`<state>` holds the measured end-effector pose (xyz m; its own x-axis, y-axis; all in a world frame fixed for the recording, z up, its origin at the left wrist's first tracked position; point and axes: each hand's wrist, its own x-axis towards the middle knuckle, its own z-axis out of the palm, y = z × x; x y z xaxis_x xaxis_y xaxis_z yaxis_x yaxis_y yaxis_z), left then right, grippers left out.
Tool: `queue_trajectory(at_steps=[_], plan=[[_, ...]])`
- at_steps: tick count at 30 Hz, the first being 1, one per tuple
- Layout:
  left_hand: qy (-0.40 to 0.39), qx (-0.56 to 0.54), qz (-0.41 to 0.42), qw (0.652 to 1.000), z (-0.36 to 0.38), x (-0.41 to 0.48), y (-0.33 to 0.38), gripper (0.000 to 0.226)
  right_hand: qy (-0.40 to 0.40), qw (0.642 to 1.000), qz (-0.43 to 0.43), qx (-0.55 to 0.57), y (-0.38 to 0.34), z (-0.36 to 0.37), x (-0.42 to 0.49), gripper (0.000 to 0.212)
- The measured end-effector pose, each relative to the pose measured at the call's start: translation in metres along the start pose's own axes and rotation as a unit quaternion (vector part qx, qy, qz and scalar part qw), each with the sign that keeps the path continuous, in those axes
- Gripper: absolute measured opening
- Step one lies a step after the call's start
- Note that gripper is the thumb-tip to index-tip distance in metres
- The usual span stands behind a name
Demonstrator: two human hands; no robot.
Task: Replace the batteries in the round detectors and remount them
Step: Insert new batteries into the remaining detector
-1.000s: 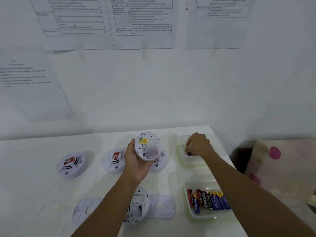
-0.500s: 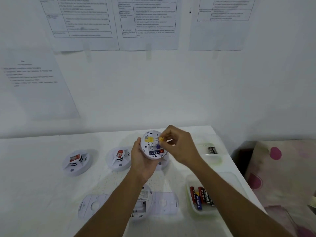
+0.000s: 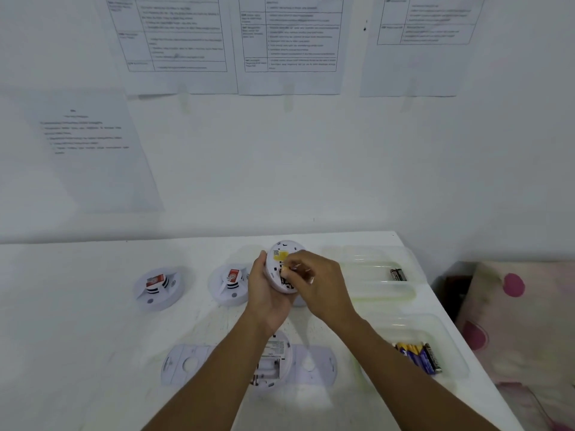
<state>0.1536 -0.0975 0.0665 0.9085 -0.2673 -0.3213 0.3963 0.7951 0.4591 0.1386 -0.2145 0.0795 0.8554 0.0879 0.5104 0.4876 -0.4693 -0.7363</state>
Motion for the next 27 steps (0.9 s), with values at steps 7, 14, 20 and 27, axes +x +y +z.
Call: queue_trajectory(at_steps=[7, 14, 20, 27], plan=[[-0.002, 0.006, 0.007, 1.0, -0.004, 0.002, 0.0, 0.061, -0.011, 0.997, 0.066, 0.038, 0.001, 0.001, 0.007, 0.008], [-0.004, 0.05, 0.029, 0.998, -0.003, 0.001, -0.003, 0.058, 0.001, 0.997, 0.071, 0.0, -0.001, 0.001, 0.005, 0.008], [-0.029, 0.06, 0.044, 0.997, -0.003, 0.003, -0.001, 0.056, 0.009, 0.994, 0.106, -0.007, -0.003, -0.004, 0.01, 0.027], [-0.038, 0.031, 0.034, 0.998, -0.009, 0.001, -0.002, 0.054, -0.027, 0.991, 0.127, 0.021, 0.0, -0.023, 0.012, 0.038]])
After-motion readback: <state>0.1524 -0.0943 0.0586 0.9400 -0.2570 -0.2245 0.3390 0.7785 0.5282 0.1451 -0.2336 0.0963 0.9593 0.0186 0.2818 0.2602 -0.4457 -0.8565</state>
